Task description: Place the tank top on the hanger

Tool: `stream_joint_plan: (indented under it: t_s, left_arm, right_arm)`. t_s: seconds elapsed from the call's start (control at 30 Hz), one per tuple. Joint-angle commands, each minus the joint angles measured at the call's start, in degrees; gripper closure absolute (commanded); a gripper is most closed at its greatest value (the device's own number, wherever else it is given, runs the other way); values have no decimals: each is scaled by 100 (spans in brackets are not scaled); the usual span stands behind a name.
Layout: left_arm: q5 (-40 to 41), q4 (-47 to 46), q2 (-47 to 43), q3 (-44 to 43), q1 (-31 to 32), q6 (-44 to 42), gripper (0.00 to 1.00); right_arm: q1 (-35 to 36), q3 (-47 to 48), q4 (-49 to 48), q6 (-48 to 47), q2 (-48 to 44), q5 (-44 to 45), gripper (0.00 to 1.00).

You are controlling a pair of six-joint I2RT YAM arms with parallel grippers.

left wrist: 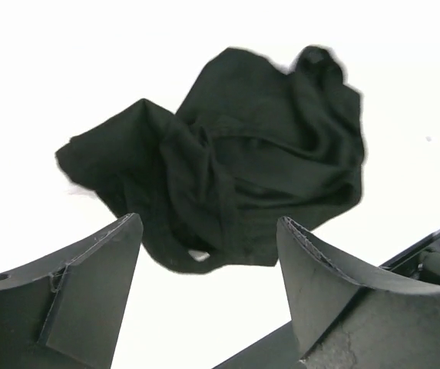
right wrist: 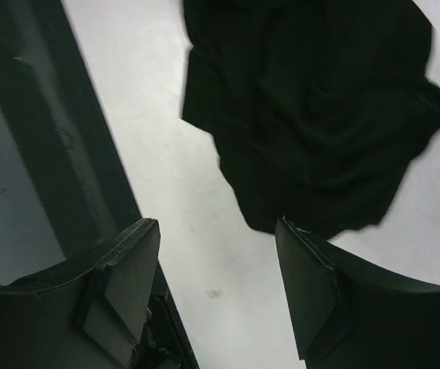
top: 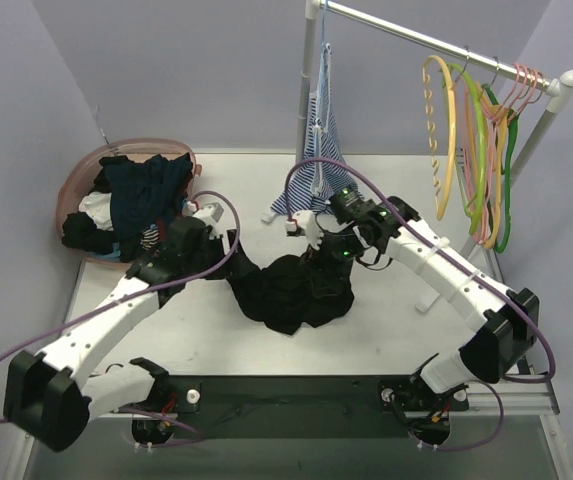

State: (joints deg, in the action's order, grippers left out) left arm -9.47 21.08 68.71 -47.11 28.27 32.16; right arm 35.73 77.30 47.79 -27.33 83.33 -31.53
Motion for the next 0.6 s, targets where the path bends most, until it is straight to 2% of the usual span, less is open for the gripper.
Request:
stream_joint_plan:
  t_s: [0.0,0.13,0.17,0.3,0.4,0.57]
  left_arm:
    - [402,616,-1103,420,-94,-54,18]
    - [481,625,-2235,1422,-173,676,19]
    - [516,625,-2439,1798,-199,825,19]
    - [657,748,-3274,2320,-199,1414,21]
    - [701,722,-3653,2391,-217,1538,21]
    - [675,775,-3531,2452,-217,1714,23]
  right_arm:
    - [514,645,-14,296,656,-987,37]
    - [584,1199,-708,2123,1509,-909,37]
    - [637,1339,-901,2396,1754,-751,37]
    - [1005,1402,-1245,3477,2125,-13,38]
    - [1225,1411,-1369,3778,2328,392,38]
    - [1393,1393,-1430,4043,2749,885,38]
